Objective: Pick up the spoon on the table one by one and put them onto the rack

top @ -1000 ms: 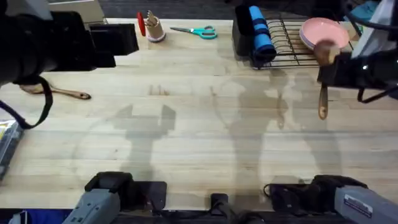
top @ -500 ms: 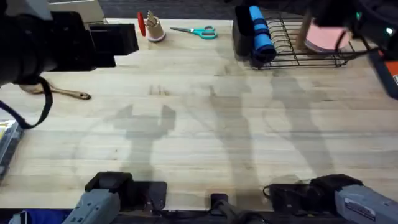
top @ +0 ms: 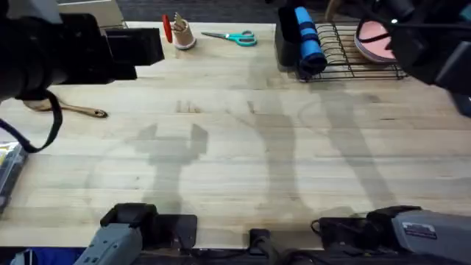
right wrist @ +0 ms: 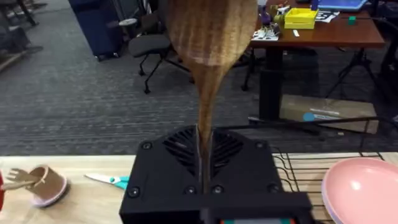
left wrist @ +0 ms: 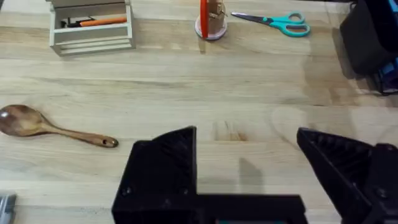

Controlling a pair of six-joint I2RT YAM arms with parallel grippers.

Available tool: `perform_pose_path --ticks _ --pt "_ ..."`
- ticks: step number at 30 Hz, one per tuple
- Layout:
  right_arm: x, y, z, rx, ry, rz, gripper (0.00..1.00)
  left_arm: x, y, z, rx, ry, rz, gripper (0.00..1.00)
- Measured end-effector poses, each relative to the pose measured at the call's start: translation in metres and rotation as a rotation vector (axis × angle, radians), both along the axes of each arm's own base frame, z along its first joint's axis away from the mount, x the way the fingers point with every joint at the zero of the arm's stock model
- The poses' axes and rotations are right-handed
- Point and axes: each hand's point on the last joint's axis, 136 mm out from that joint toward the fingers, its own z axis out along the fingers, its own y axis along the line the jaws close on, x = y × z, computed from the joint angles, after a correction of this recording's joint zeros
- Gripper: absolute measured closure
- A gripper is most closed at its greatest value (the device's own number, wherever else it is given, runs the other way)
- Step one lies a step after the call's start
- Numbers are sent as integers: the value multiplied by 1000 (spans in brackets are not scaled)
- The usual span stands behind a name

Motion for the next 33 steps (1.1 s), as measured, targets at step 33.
perform_pose_path --ticks 33 --pt "91 43 -34 32 -137 48 969 0 0 0 0 0 0 7"
